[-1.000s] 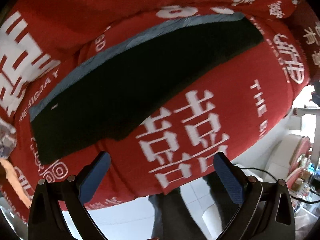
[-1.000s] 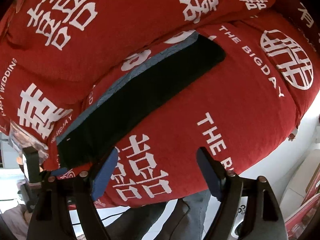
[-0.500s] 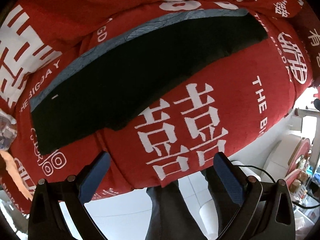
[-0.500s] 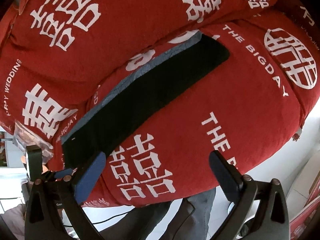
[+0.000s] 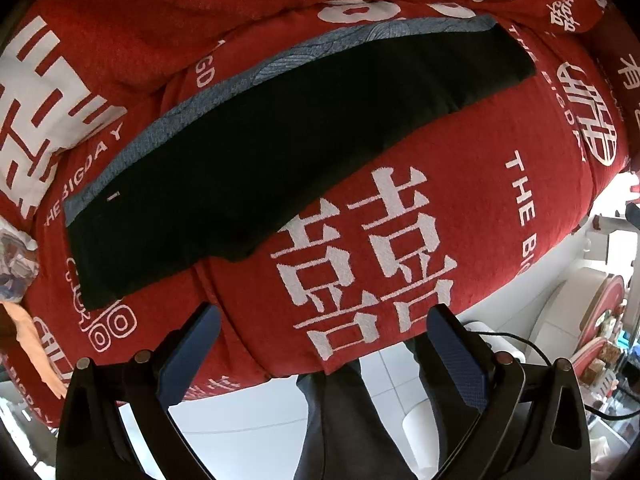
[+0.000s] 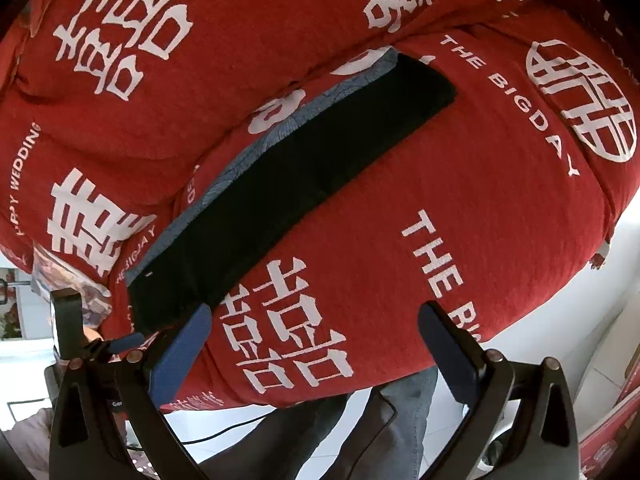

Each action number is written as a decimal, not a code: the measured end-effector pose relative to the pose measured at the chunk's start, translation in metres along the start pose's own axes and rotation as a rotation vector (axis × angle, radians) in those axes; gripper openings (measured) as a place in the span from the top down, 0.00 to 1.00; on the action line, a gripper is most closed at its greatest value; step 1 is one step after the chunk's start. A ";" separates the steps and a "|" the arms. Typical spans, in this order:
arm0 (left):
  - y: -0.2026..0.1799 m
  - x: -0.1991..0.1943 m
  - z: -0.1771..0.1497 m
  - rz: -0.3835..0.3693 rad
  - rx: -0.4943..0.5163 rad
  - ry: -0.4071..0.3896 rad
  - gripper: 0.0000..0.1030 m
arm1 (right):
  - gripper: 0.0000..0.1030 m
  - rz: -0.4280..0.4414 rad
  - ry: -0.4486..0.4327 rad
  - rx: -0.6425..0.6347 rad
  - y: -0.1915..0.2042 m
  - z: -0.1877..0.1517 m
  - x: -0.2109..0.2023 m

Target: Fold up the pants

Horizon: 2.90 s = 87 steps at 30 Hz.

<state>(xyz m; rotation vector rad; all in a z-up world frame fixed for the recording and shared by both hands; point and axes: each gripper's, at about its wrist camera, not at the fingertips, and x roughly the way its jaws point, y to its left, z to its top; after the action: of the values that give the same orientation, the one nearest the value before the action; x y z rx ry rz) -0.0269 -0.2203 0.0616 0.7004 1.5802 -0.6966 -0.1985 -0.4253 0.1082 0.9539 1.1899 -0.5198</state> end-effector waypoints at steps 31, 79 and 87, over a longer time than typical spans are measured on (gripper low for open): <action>-0.033 0.039 0.044 0.020 -0.099 -0.052 0.00 | 0.00 -0.045 0.102 0.125 -0.098 0.019 0.055; -0.063 0.112 0.103 0.146 -0.096 -0.094 0.00 | 0.00 0.102 0.033 0.120 -0.129 0.128 0.128; -0.065 0.116 0.106 0.155 -0.082 -0.083 0.00 | 0.00 0.110 0.025 0.128 -0.132 0.140 0.129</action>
<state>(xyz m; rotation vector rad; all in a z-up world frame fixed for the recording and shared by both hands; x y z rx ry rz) -0.0219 -0.3373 -0.0621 0.7160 1.4535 -0.5372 -0.1839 -0.5951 -0.0488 1.1315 1.1294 -0.5019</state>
